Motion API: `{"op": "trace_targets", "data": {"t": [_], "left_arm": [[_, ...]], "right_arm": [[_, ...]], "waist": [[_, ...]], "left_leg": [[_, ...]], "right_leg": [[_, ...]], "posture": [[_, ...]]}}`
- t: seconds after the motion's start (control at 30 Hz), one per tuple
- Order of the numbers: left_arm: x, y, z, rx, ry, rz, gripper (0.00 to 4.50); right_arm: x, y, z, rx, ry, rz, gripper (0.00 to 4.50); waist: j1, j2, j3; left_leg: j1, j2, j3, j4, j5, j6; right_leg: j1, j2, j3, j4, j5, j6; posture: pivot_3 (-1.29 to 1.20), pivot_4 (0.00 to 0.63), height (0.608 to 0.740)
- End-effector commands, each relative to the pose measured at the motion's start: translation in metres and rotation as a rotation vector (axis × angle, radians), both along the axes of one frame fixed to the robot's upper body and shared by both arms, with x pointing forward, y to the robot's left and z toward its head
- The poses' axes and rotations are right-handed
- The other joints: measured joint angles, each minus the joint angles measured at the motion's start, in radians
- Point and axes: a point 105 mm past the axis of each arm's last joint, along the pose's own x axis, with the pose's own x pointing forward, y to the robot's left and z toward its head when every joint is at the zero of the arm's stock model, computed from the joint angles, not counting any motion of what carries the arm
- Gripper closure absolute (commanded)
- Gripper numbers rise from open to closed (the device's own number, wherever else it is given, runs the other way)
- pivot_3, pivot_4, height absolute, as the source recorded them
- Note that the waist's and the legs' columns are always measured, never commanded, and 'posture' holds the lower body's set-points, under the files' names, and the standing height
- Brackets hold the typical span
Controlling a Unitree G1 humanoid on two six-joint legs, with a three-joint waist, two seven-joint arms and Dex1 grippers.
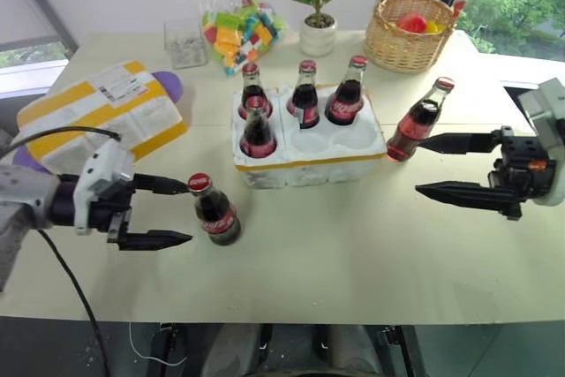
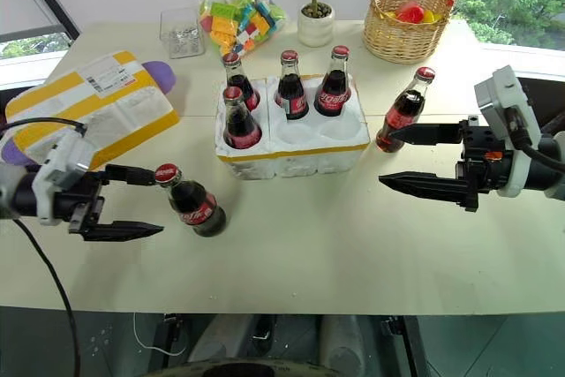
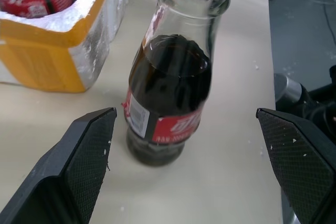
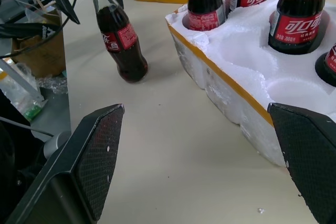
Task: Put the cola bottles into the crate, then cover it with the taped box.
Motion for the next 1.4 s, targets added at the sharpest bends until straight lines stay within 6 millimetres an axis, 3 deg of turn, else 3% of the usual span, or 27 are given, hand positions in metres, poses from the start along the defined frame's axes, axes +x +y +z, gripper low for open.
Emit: {"op": "trace_targets", "data": {"t": [0.03,0.6,0.63,0.67,0.73,0.8,0.9,1.07,1.23,1.4], "left_arm": [[0.002,-0.008,0.001,-0.003,-0.036,-0.022,0.03],[0.023,-0.036,-0.035,-0.033,-0.022,-0.031,0.03],[0.022,-0.037,-0.033,-0.047,-0.018,-0.034,0.53],[0.02,-0.038,-0.031,-0.058,-0.011,-0.039,0.54],[0.016,-0.039,-0.03,-0.052,0.0,-0.049,1.43],[0.011,-0.037,-0.029,-0.027,0.008,-0.071,1.69],[-0.001,-0.04,-0.01,-0.029,0.024,-0.139,1.69],[-0.001,-0.054,0.026,-0.081,-0.007,-0.186,1.69],[0.01,-0.071,0.057,-0.144,-0.051,-0.171,1.69],[0.03,-0.089,0.068,-0.16,-0.111,-0.067,1.69]], "right_arm": [[-0.004,-0.001,0.013,0.003,-0.049,-0.012,0.0],[-0.008,0.0,0.016,0.02,-0.041,-0.05,0.0],[-0.009,0.0,0.016,0.022,-0.041,-0.052,0.0],[-0.009,0.0,0.015,0.025,-0.041,-0.054,0.0],[-0.009,0.0,0.015,0.028,-0.039,-0.058,0.0],[-0.01,-0.001,0.013,0.032,-0.037,-0.063,0.0],[-0.009,-0.002,0.01,0.038,-0.034,-0.069,0.0],[-0.006,-0.001,0.006,0.048,-0.034,-0.074,0.0],[-0.007,0.001,0.004,0.059,-0.039,-0.069,0.0],[-0.009,0.002,0.0,0.073,-0.042,-0.081,0.0]], "waist": [[0.0,0.0,0.0],[0.001,0.0,0.0],[0.001,0.0,0.0],[0.001,0.0,0.0],[0.001,0.0,0.0],[-0.001,0.0,0.0],[-0.001,0.0,0.0],[0.007,-0.001,0.0],[0.0,-0.001,0.0],[0.001,-0.001,0.0]], "left_leg": [[0.0,0.0,0.0,0.0,0.0,0.0],[0.0,0.0,0.0,0.0,0.0,0.0],[0.0,0.0,0.0,0.0,0.0,0.0],[0.0,0.0,0.0,0.0,0.0,0.0],[0.0,0.0,0.0,0.0,0.0,0.0],[0.0,0.0,0.0,0.0,0.0,0.0],[0.0,0.0,0.0,0.0,0.0,0.001],[-0.001,0.0,-0.001,0.002,0.0,0.001],[0.0,-0.001,0.0,0.002,0.0,0.001],[0.0,0.0,-0.001,0.002,0.0,0.0]], "right_leg": [[0.0,0.0,0.0,0.0,0.0,0.0],[0.0,0.0,0.0,0.0,0.0,0.0],[0.0,0.0,0.0,0.0,0.0,0.0],[0.0,0.0,0.0,0.0,0.0,0.0],[0.0,0.0,0.0,0.0,0.0,0.0],[0.0,0.0,0.0,0.0,0.0,0.0],[0.0,0.0,0.0,0.0,0.0,0.0],[0.001,0.0,-0.001,0.0,0.0,0.0],[0.001,0.001,0.0,0.0,0.0,0.001],[0.001,0.001,0.0,0.001,0.001,0.001]], "posture": [[0.0,0.15,0.732],[0.0,0.15,0.732],[0.0,0.15,0.732],[0.0,0.15,0.732],[0.0,0.15,0.732],[0.0,0.15,0.732],[0.0,0.15,0.732],[0.0,0.15,0.732],[0.0,0.15,0.732],[0.0,0.15,0.732]]}}
